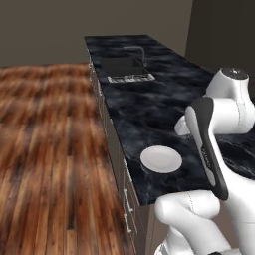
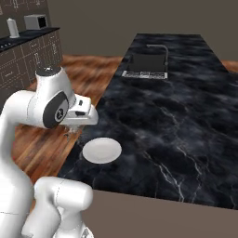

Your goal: Take the fish from the oven and place it on the plate on the counter.

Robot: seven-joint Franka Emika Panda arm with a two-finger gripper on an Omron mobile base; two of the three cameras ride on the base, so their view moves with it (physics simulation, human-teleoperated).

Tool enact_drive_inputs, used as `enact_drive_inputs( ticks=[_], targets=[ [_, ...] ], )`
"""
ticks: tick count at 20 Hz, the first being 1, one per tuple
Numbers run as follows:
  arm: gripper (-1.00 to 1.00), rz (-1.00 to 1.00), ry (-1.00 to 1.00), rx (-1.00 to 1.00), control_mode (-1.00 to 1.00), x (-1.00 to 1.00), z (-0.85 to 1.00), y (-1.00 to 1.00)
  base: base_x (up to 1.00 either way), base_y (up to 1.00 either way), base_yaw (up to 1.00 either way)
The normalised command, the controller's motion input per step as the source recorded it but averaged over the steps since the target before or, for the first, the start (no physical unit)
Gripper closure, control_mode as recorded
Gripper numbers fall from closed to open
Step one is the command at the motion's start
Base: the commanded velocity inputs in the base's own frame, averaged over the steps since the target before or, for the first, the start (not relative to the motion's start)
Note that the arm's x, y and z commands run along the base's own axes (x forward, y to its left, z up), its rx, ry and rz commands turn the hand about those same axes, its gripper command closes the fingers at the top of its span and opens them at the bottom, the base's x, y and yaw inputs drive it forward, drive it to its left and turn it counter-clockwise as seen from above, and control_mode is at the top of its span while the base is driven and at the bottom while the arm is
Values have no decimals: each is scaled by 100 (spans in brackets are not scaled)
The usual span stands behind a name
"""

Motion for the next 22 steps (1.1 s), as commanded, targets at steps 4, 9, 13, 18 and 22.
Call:
enact_drive_inputs(
  ticks=[4, 9, 13, 18, 22],
  targets=[
    [100, 0, 23, 0, -100, 71, -36, -4, 0, 0, 0],
    [100, 0, 16, 0, -100, 55, -86, 0, 0, 0, 0],
    [100, 0, 14, 5, -100, 59, -100, 0, 0, 0, 0],
    [100, 11, 11, 11, -100, 58, -83, 0, 0, 0, 0],
    [100, 27, 5, 9, -100, 41, -21, 1, 0, 0, 0]
  ],
)
